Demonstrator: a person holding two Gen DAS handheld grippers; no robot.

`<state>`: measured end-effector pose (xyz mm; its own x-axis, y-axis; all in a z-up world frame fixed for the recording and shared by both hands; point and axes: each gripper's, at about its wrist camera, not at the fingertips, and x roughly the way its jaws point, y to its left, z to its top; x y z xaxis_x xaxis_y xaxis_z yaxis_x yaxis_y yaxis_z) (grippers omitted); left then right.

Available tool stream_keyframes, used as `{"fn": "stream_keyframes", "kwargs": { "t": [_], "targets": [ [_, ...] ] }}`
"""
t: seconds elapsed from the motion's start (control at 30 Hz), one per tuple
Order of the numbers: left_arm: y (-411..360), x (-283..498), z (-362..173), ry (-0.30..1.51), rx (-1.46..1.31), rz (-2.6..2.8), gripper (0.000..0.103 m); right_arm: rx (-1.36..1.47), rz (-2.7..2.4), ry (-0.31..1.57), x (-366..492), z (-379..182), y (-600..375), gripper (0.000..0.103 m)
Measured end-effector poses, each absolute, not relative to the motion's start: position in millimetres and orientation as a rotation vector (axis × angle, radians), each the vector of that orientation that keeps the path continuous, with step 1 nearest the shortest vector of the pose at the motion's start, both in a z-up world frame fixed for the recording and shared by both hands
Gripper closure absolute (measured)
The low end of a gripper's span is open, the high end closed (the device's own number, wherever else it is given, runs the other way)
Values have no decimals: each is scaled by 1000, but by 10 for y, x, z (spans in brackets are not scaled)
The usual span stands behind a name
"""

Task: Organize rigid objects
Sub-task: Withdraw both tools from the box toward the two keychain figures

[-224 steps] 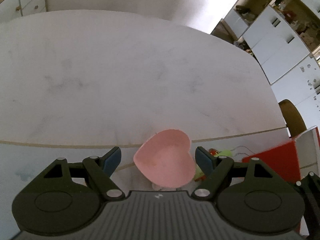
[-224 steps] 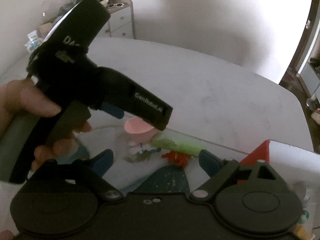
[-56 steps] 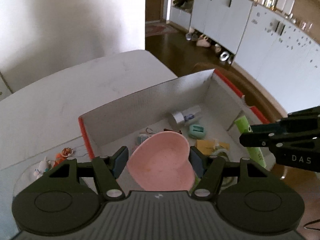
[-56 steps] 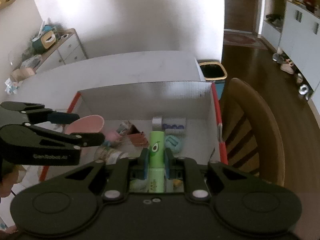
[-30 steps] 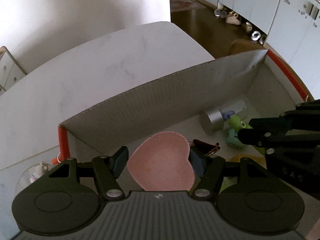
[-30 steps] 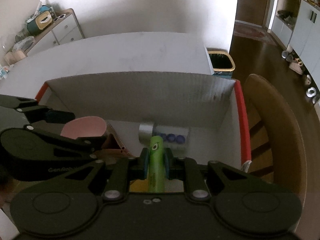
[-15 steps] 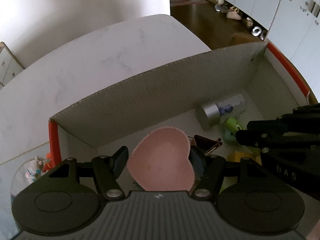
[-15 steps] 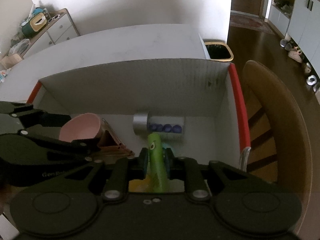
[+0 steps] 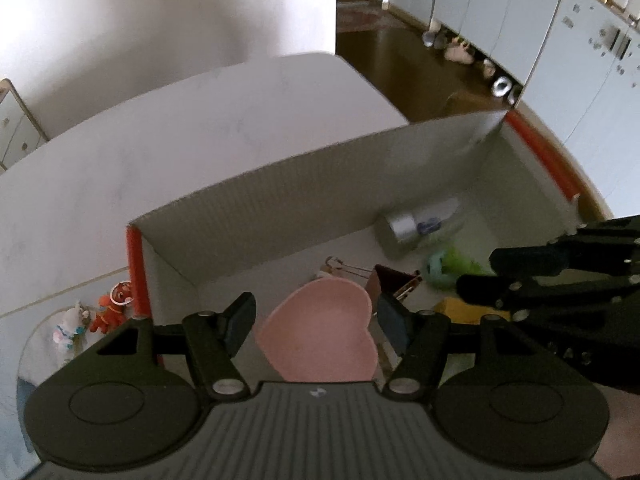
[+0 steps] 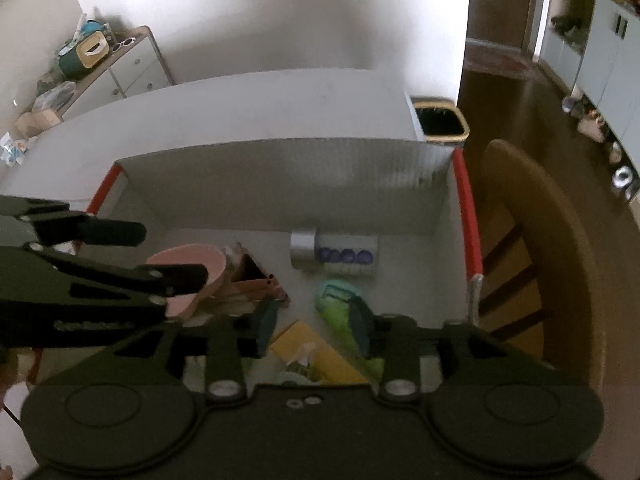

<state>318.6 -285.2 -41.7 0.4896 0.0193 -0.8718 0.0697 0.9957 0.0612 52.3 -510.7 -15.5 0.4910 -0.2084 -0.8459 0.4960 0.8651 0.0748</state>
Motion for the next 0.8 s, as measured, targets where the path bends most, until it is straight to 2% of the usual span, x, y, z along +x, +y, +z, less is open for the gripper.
{"fn": "stream_keyframes", "kwargs": {
  "t": [0.17, 0.63, 0.8],
  "targets": [
    [-2796, 2988, -216, 1010, 74, -62, 37, 309, -424, 958, 456, -45, -4976, 49],
    [-2353, 2476, 261, 881, 20, -126, 37, 334, -460, 860, 292, 335, -4578, 33],
    [-2104, 2283, 381, 849, 13, -143, 36, 348, -496, 816, 275, 397, -4417, 19]
  ]
}}
